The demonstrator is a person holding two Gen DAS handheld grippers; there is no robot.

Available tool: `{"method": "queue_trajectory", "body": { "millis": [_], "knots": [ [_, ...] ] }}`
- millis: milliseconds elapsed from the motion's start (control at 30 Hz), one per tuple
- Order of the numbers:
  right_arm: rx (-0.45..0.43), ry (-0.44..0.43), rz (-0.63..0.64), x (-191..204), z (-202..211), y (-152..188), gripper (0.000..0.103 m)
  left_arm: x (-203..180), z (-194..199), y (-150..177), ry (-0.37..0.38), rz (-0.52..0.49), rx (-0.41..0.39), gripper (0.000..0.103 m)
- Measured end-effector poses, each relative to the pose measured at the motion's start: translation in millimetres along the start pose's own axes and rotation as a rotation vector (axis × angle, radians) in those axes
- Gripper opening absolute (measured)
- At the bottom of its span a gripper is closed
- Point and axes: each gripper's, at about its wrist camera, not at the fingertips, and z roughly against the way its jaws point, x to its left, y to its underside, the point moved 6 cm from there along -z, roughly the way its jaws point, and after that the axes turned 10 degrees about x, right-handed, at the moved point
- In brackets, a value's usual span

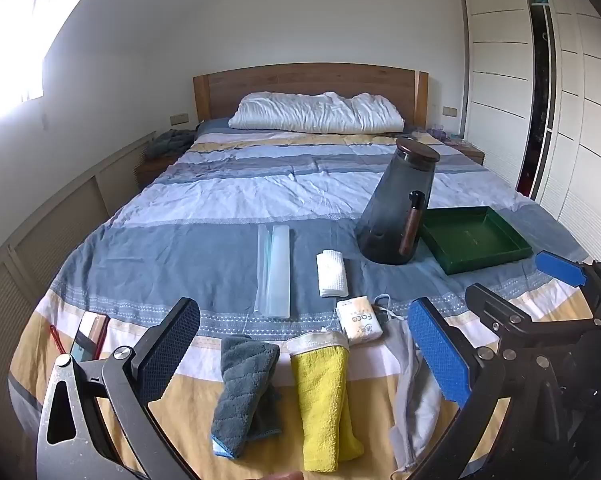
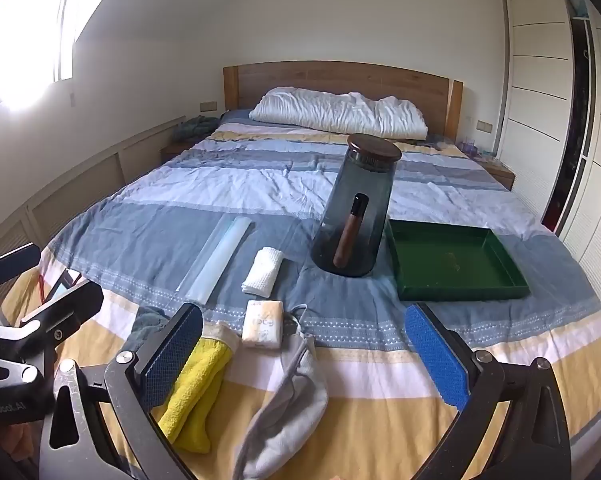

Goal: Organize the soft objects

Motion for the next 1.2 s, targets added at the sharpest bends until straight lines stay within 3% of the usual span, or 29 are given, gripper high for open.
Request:
{"method": "queue_trajectory", "body": {
  "millis": [167, 1200],
  "knots": [
    [-0.002, 0.007, 0.004, 0.5, 2.4, 0.5, 0.103, 5.5, 0.5, 1.4, 0.033, 0.032, 0.007, 0.102],
    [-0.012, 0.013, -0.012, -2.6, 21.0, 5.3, 0.103, 15.4, 6.8, 10.4, 0.018, 0.068, 0.038, 0.102]
  ]
}}
